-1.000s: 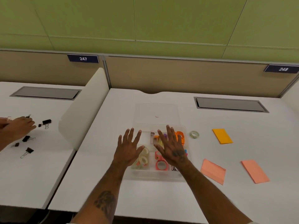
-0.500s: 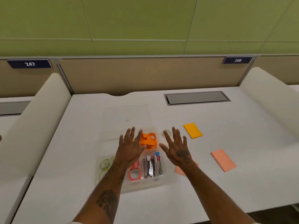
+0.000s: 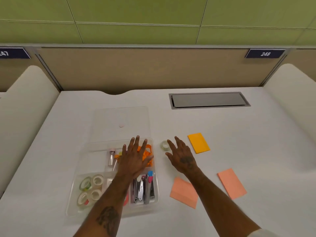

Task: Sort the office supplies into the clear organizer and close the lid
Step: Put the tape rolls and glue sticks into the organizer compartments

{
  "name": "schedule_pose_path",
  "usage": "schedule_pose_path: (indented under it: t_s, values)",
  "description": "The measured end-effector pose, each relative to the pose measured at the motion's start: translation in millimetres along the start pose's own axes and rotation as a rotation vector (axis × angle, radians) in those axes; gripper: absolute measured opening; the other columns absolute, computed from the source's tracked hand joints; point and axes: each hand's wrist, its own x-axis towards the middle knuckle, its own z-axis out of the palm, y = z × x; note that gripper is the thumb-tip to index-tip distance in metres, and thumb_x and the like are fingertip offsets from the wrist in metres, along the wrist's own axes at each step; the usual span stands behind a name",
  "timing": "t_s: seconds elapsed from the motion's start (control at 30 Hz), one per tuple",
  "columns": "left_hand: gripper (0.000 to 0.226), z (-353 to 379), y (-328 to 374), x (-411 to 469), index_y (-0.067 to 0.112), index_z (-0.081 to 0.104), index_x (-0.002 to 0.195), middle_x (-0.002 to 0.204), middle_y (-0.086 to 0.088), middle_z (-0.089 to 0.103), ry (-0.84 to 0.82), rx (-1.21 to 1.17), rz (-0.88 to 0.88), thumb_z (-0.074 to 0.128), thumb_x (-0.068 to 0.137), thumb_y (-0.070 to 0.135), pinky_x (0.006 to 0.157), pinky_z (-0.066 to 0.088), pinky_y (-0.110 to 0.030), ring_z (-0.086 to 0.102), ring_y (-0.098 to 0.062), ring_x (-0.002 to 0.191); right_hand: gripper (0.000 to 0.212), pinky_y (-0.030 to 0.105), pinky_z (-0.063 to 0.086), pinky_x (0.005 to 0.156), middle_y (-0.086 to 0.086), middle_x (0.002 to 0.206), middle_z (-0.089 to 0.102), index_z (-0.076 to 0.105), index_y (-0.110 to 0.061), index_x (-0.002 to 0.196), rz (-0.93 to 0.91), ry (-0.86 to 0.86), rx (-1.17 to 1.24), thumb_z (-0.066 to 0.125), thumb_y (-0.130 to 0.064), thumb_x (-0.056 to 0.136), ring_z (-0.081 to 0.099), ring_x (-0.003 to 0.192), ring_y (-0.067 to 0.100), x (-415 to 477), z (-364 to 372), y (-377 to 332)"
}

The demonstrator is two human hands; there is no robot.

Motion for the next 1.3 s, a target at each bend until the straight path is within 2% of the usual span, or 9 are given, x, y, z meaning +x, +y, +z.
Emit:
schedule_pose_path:
  t_s: [0.17, 0.27, 0.33, 0.5, 0.63, 0.87, 1.1, 1.3]
  values:
    - [0.079, -4, 4, -7, 0.031, 0.005, 0.155, 0.163, -0.004, -0.007, 0.058, 0.006, 0.025, 0.005, 0.089, 0.075, 0.116, 0.01, -0.056, -0.006, -0.027, 0.15, 0.057, 0.048, 0.047, 0.096, 0.019, 0.155, 0.026, 0.032, -0.018, 0.149, -0.072, 0.0, -0.023, 0.047, -0.039, 0.098, 0.04, 0.134, 0.037, 8, 6, 3]
    - [0.08, -6, 5, -5, 0.032, 0.0, 0.154, 0.162, -0.002, -0.014, 0.082, 0.009, 0.044, 0.003, 0.088, 0.076, 0.117, 0.005, -0.055, -0.01, -0.026, 0.149, 0.061, 0.045, 0.048, 0.093, 0.017, 0.159, 0.014, 0.018, -0.027, 0.153, -0.065, -0.029, -0.114, 0.04, -0.044, 0.099, 0.041, 0.13, 0.034, 14, 7, 4]
    - [0.08, -8, 6, -5, 0.034, -0.007, 0.153, 0.161, -0.001, -0.019, 0.076, 0.009, 0.034, -0.001, 0.086, 0.078, 0.118, 0.002, -0.054, -0.013, -0.026, 0.149, 0.061, 0.044, 0.049, 0.09, 0.017, 0.16, 0.012, 0.014, -0.03, 0.153, -0.065, -0.027, -0.148, 0.039, -0.044, 0.099, 0.042, 0.126, 0.034, 19, 8, 4]
    - [0.081, -6, 6, -5, 0.035, -0.012, 0.151, 0.16, 0.0, -0.024, 0.069, 0.012, 0.028, -0.004, 0.084, 0.079, 0.118, -0.001, -0.053, -0.016, -0.026, 0.149, 0.05, 0.042, 0.045, 0.094, 0.013, 0.152, 0.031, 0.027, -0.026, 0.149, -0.064, -0.061, -0.182, 0.036, -0.036, 0.101, 0.04, 0.129, 0.031, 26, 13, 0]
    - [0.078, -5, 5, -5, 0.037, -0.018, 0.149, 0.16, -0.001, -0.025, 0.072, 0.008, 0.033, 0.001, 0.086, 0.078, 0.118, -0.005, -0.053, -0.019, -0.026, 0.148, 0.044, 0.037, 0.048, 0.087, 0.012, 0.142, 0.042, 0.036, -0.022, 0.145, -0.043, -0.024, -0.161, 0.035, -0.031, 0.102, 0.046, 0.12, 0.028, 23, 12, -2]
    - [0.082, -6, 5, -4, 0.035, -0.022, 0.149, 0.159, -0.002, -0.027, 0.039, 0.02, 0.033, -0.005, 0.082, 0.08, 0.117, -0.008, -0.053, -0.022, -0.026, 0.147, 0.043, 0.04, 0.054, 0.073, 0.017, 0.125, 0.056, 0.052, -0.015, 0.135, -0.003, 0.13, -0.042, 0.053, -0.029, 0.095, 0.058, 0.105, 0.033, 5, -1, 0]
    - [0.09, -24, -5, -17, 0.029, -0.017, 0.152, 0.16, -0.002, -0.024, 0.039, -0.004, 0.038, -0.005, 0.079, 0.079, 0.12, -0.007, -0.053, -0.019, -0.024, 0.148, 0.051, 0.041, 0.057, 0.068, 0.017, 0.117, 0.061, 0.055, -0.012, 0.133, -0.021, 0.263, -0.015, 0.066, -0.032, 0.088, 0.062, 0.096, 0.031, -8, -23, -23]
    - [0.087, -36, -45, -64, 0.026, -0.008, 0.154, 0.163, -0.005, -0.013, 0.089, 0.013, 0.0, 0.0, 0.084, 0.076, 0.119, -0.003, -0.052, -0.012, -0.024, 0.15, 0.052, 0.04, 0.056, 0.074, 0.016, 0.119, 0.06, 0.053, -0.009, 0.134, -0.113, 0.321, 0.006, 0.06, -0.037, 0.091, 0.06, 0.101, 0.03, -17, -26, -78]
